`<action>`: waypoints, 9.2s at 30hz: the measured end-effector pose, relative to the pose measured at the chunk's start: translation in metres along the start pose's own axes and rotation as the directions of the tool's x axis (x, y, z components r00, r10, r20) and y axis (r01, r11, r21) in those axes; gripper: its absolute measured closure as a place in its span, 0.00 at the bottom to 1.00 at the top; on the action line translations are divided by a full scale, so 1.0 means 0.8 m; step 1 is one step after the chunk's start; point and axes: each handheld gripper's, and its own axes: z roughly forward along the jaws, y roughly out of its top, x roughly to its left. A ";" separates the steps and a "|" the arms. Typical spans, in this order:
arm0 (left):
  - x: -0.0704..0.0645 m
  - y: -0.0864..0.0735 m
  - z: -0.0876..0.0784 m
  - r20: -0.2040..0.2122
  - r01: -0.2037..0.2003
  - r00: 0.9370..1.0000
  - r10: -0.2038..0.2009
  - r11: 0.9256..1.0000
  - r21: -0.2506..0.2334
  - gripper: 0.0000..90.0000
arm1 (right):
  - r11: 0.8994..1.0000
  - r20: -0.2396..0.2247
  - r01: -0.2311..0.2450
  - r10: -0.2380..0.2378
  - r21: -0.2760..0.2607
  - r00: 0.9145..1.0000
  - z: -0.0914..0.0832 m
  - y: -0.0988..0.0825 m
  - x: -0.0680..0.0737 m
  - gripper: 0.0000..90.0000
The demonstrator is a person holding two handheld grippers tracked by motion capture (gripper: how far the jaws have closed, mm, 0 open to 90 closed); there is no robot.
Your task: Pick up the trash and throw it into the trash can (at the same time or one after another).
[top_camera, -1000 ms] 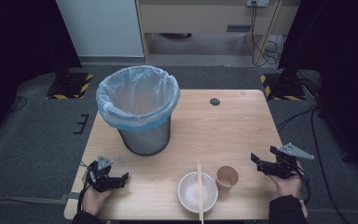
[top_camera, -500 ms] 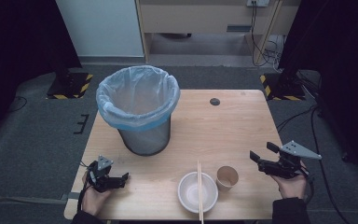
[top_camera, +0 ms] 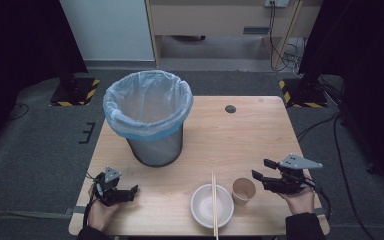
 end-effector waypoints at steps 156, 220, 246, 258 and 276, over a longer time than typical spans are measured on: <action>-0.004 0.000 0.000 0.013 -0.014 1.000 0.014 1.000 0.000 0.00 | 0.900 -0.092 -0.011 -0.033 -0.436 0.995 0.055 0.333 0.086 0.91; -0.004 0.001 0.001 0.019 -0.020 1.000 0.020 1.000 0.000 0.00 | 0.948 -0.111 0.003 -0.040 -0.320 0.993 0.195 0.319 0.122 0.58; -0.006 0.000 0.000 0.016 -0.017 1.000 0.017 1.000 -0.001 0.00 | 0.928 -0.018 -0.063 0.061 -0.367 0.998 0.045 0.152 0.042 0.27; -0.007 0.000 0.000 0.017 -0.019 1.000 0.019 1.000 -0.001 0.00 | 0.968 -0.007 -0.112 0.113 -0.224 0.994 0.040 0.053 0.038 0.31; -0.007 -0.001 0.000 0.022 -0.022 1.000 0.022 1.000 0.000 0.00 | 0.994 -0.054 -0.087 0.084 -0.061 0.995 0.049 -0.009 0.088 0.36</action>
